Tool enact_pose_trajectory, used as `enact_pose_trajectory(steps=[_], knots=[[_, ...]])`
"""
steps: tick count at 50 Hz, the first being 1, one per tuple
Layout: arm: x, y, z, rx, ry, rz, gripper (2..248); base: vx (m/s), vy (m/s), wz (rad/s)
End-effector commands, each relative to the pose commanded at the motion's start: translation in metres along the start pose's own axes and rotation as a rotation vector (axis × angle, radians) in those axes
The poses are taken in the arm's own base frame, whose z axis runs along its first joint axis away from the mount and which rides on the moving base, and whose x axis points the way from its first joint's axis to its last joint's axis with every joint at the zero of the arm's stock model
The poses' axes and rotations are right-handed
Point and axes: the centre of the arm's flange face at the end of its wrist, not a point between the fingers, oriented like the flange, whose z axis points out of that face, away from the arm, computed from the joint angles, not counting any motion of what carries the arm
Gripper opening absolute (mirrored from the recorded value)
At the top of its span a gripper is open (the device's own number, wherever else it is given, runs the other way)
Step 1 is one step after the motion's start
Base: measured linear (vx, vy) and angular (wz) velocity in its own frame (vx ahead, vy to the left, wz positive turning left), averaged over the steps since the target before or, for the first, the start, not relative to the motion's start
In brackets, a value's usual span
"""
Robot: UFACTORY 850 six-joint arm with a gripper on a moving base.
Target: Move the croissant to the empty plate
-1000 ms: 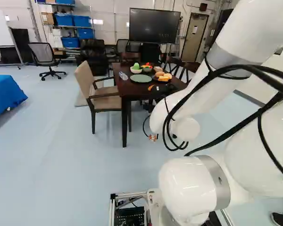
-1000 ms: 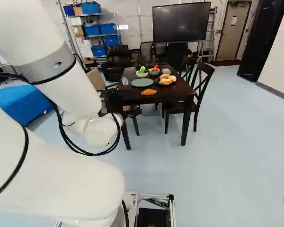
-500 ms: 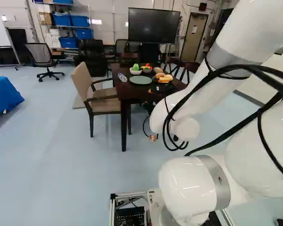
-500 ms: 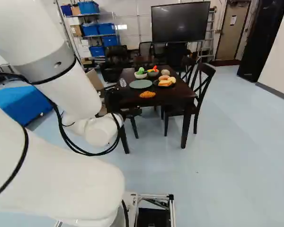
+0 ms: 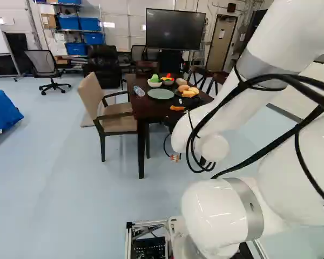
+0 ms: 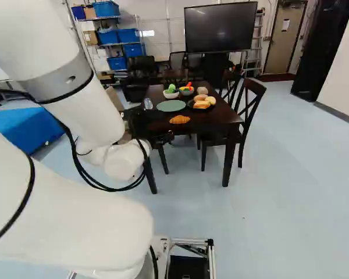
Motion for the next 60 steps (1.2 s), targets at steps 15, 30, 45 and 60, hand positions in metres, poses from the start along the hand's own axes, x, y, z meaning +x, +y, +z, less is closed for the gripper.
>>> enact_pose_trajectory(steps=[15,30,45,60], knots=[[0.0000,0.0000,0.0000,0.000,0.000,0.000,224,0.101,-0.007,-0.008],[0.0000,0.0000,0.0000,0.000,0.000,0.000,224,0.087,-0.027,-0.006],[0.0000,0.0000,0.0000,0.000,0.000,0.000,224,0.086,-0.042,-0.008],[0.0000,0.0000,0.0000,0.000,0.000,0.000,224,0.089,-0.046,-0.013]])
